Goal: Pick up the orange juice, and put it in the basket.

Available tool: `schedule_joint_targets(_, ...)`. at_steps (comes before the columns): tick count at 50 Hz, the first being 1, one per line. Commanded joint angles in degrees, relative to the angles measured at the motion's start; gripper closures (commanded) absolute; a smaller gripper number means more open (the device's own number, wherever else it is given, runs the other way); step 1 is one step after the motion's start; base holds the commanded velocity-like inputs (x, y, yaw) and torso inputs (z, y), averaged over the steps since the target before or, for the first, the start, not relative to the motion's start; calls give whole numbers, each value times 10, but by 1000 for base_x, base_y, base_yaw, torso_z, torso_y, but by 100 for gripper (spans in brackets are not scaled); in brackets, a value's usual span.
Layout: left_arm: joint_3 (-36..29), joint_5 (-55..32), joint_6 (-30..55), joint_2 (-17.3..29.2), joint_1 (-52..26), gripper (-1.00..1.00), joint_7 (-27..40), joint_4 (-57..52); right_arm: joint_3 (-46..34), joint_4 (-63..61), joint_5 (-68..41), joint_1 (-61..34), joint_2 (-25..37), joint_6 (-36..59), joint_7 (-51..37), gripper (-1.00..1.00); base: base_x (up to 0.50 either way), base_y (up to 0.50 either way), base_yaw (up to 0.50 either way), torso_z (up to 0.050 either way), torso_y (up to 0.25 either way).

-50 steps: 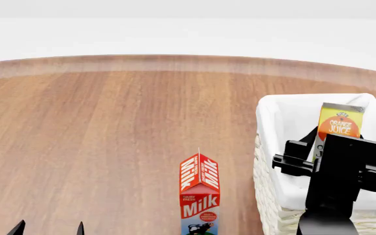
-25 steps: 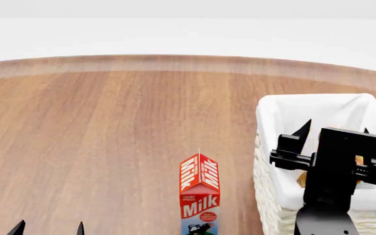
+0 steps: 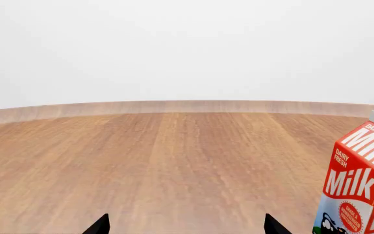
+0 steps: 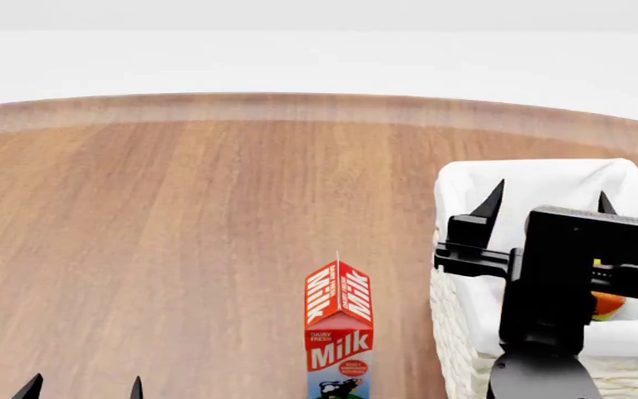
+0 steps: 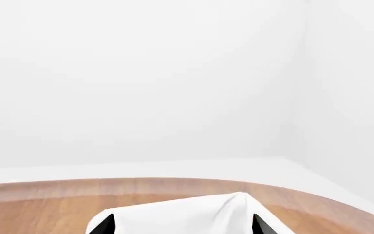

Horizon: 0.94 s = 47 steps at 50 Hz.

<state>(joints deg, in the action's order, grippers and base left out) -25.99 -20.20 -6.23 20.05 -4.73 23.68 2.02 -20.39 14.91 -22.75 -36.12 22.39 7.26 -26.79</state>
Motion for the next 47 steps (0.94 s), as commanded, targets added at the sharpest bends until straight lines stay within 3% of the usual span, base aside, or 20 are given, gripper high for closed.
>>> schedule_joint_targets(1,-1,-1,0,1,0,-100,1,0,3,-84,-8,22,18,15,-12,-100,0,0,0,0,0)
schedule_joint_targets(47,-5,-3,-2,3,-2,-100,4,1,16,-323,-42,76,76,63,-53,-100,0,0,0,0,0)
